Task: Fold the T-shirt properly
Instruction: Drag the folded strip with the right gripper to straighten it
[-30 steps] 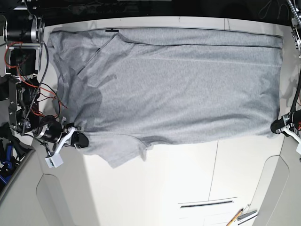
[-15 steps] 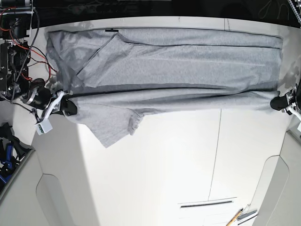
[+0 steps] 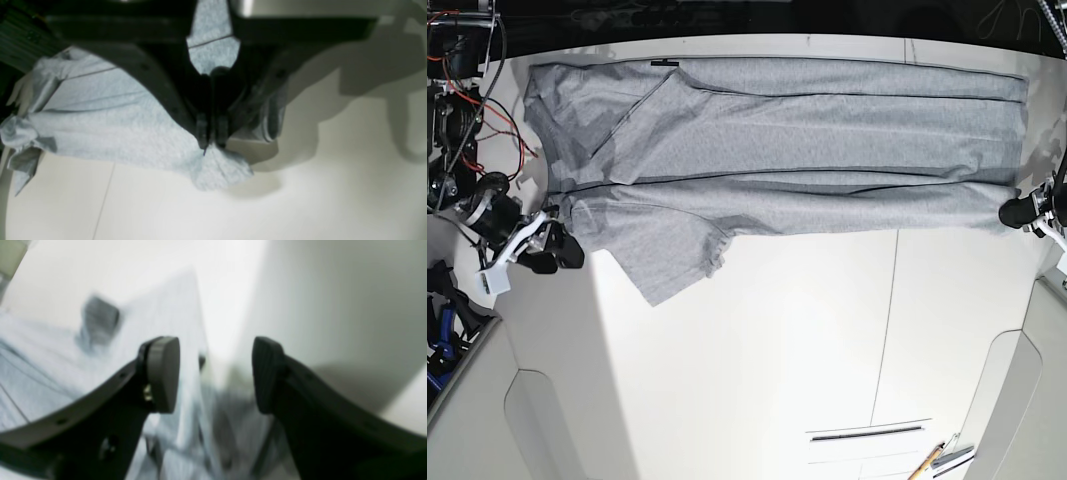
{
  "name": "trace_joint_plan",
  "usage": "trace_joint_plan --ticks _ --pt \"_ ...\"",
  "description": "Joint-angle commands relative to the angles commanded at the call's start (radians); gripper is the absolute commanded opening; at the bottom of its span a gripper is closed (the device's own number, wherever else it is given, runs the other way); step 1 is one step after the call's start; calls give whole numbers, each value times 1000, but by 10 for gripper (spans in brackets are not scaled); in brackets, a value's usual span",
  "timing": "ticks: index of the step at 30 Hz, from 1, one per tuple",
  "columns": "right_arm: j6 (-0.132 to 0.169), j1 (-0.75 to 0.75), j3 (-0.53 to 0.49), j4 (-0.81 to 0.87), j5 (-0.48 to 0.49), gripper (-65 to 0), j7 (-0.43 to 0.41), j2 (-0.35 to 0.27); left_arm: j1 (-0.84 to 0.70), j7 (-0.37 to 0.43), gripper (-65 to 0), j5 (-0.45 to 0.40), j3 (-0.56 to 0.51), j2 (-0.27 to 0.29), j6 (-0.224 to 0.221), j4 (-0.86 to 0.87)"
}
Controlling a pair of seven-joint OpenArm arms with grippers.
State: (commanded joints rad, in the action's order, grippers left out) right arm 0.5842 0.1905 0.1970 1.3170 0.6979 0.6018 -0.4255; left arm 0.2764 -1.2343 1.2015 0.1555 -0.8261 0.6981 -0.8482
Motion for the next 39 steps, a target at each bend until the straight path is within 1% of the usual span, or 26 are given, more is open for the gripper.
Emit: trace_joint_plan --ticks 1,3,5,6,9,11,14,17,20,21,22,26,27,30,31,33,34,36,39 --pt "-5 19 0 -1 -39 -309 0 19 0 0 -650 1 0 0 0 0" --pt "-5 44 -2 -3 -102 -309 0 63 0 0 -650 14 0 0 0 0" --pt "-6 64 -14 -26 -132 -309 -2 98 1 0 -650 15 0 0 0 0" --pt "-10 71 -25 -49 -147 -309 -15 111 1 0 -650 14 0 0 0 0" --pt "-12 106 -77 -172 -202 -309 -100 125 0 0 -650 14 0 0 0 -1" --pt "-12 135 -120 -260 -210 -309 -143 124 0 0 -650 14 0 0 0 -1" --pt "-11 161 -174 -339 -211 -309 -146 134 0 0 -650 14 0 0 0 -1" --pt "-11 161 -212 -348 -211 -310 -140 164 0 4 -650 24 0 0 0 -1" --pt "-8 162 -219 -347 -209 -312 -138 196 0 3 -650 29 0 0 0 -1" --pt "-3 162 -219 -346 -209 -328 -138 205 0 3 -650 29 0 0 0 -1" --pt "-3 163 -219 -346 -209 -374 -138 212 0 3 -650 29 0 0 0 -1" --pt "-1 169 -219 -344 -208 -598 -143 233 0 3 -650 29 0 0 0 -1" --pt "-1 169 -219 -340 -208 -650 -146 235 0 3 -650 30 0 0 0 -1" --pt "-1 169 -216 -294 -209 -650 -134 234 1 3 -650 30 0 0 0 -1" --pt "-1 168 -214 -266 -208 -650 -114 235 1 3 -650 30 0 0 0 -1" --pt "0 159 -209 -183 -193 -650 -42 232 0 -10 -650 36 0 -3 0 -1" --pt "0 146 -209 -130 -172 -650 -8 225 0 -28 -650 58 0 -7 0 -1" --pt "0 97 -209 -6 -133 -650 29 205 0 -77 -650 114 0 -27 0 -2" --pt "0 -1 -209 178 -129 -650 32 165 0 -126 -650 156 0 -65 0 -2"
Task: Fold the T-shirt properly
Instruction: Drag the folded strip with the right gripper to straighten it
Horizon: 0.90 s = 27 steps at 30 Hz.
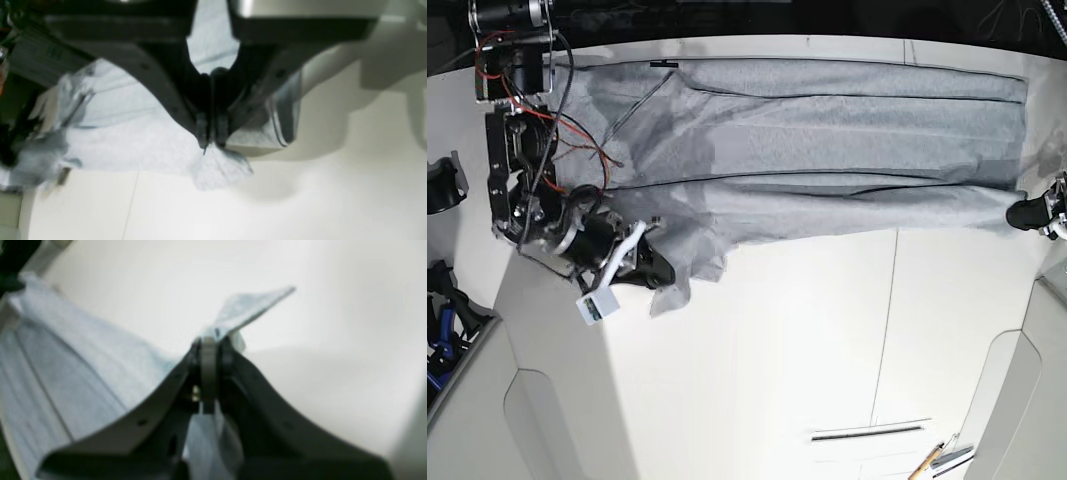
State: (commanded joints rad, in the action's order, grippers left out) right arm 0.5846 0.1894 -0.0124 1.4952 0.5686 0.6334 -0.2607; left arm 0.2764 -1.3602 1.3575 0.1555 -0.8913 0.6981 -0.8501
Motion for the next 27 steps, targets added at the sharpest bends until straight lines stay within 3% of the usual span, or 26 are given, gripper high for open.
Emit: trace_joint_plan --ticks 6,15,27 --pt "-1 -172 17 227 0 -650 0 -76 -8 -36 -650 126 0 -43 0 0" --pt "15 -283 127 267 94 -650 56 -77 -101 -36 -650 126 0 -71 0 -2" --pt "15 -433 133 269 124 -650 56 -77 -230 -36 -650 126 0 -106 0 -5"
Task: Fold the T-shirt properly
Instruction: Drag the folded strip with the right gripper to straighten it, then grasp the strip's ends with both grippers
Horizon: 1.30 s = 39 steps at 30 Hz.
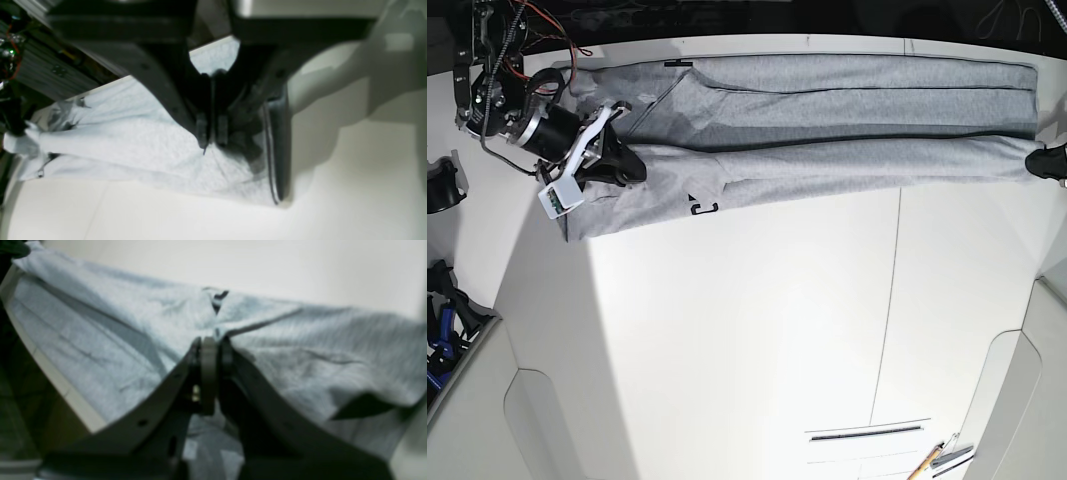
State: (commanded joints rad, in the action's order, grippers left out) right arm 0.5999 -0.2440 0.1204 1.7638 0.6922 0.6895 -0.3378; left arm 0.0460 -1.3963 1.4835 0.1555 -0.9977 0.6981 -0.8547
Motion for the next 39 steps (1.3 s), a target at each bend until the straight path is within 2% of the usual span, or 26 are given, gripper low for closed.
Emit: trace_joint_plan --ticks 7,9,10,11,12,17,20,21,23,24,26,32,39 --pt "-9 -31 0 -1 -15 -637 0 0 -96 0 -650 0 0 0 0 0" --pt "-29 -31 0 -1 -51 -416 0 0 -102 0 -558 0 0 1 0 0" --pt "-29 -31 0 -1 -56 -329 0 0 -100 0 -500 0 0 0 0 0" --pt "-28 -31 0 0 -56 -286 0 0 -98 0 -450 0 0 0 0 0" --pt "-28 -31 1 0 -50 -281 0 0 -98 0 -416 0 0 0 0 0" --pt "-26 -31 85 54 68 -281 6 32 -98 0 -400 0 21 -5 0 0" --pt "-16 -31 122 126 100 -299 16 66 -98 0 -400 0 103 -23 0 -3" --pt "-16 -31 120 135 101 -365 16 75 -98 0 -398 0 149 -26 0 -3" --pt "-17 -31 99 133 77 -594 24 91 -99 0 -337 0 230 -27 0 -3" --pt "-16 -31 79 127 43 -650 26 98 -99 0 -295 0 255 -27 0 -3" --pt "-16 -28 24 111 -26 -650 23 103 -100 0 -239 0 281 -27 0 -3" --pt "-16 -13 -153 -15 -245 -650 -64 102 -180 0 -233 0 283 -28 0 -3" --pt "-16 73 -169 -173 -259 -650 -64 98 -296 0 -233 0 285 -27 0 -3"
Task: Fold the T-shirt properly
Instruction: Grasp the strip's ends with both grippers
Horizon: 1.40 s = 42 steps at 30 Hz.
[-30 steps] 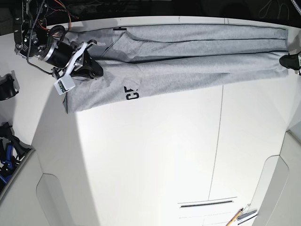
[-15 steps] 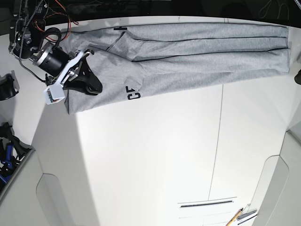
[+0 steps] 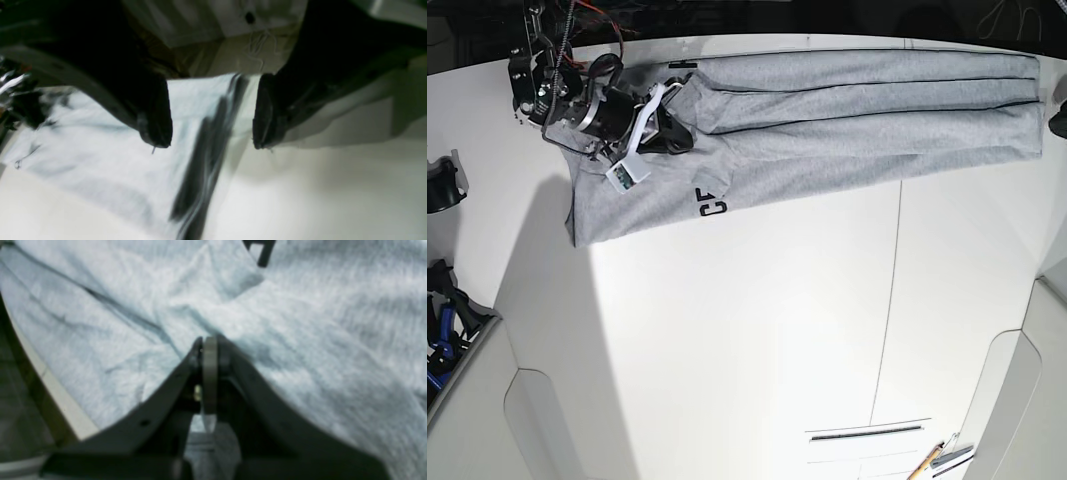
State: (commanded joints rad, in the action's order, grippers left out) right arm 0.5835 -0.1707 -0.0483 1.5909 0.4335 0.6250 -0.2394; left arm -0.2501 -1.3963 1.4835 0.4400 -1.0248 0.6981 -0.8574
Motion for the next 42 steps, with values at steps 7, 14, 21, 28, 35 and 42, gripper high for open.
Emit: trace_joint_plan --ticks 7,14,21,28,35,42 --pt "0 29 0 -6 4 -650 0 -15 -8 92 -233 -139 0 56 0 0" --pt "0 30 0 -6 4 -650 0 -15 -37 0 -233 -14 0 69 0 0" --pt "0 48 3 -6 -1 -650 0 -16 -55 0 -233 0 0 69 0 0" --pt "0 71 3 -6 16 -650 0 -15 -55 0 -233 0 0 73 0 -1" --pt "0 82 3 -6 19 -650 0 -15 -55 0 -233 0 0 142 0 -50" --pt "0 82 3 -6 19 -650 0 -15 -57 0 -234 0 0 158 0 -96"
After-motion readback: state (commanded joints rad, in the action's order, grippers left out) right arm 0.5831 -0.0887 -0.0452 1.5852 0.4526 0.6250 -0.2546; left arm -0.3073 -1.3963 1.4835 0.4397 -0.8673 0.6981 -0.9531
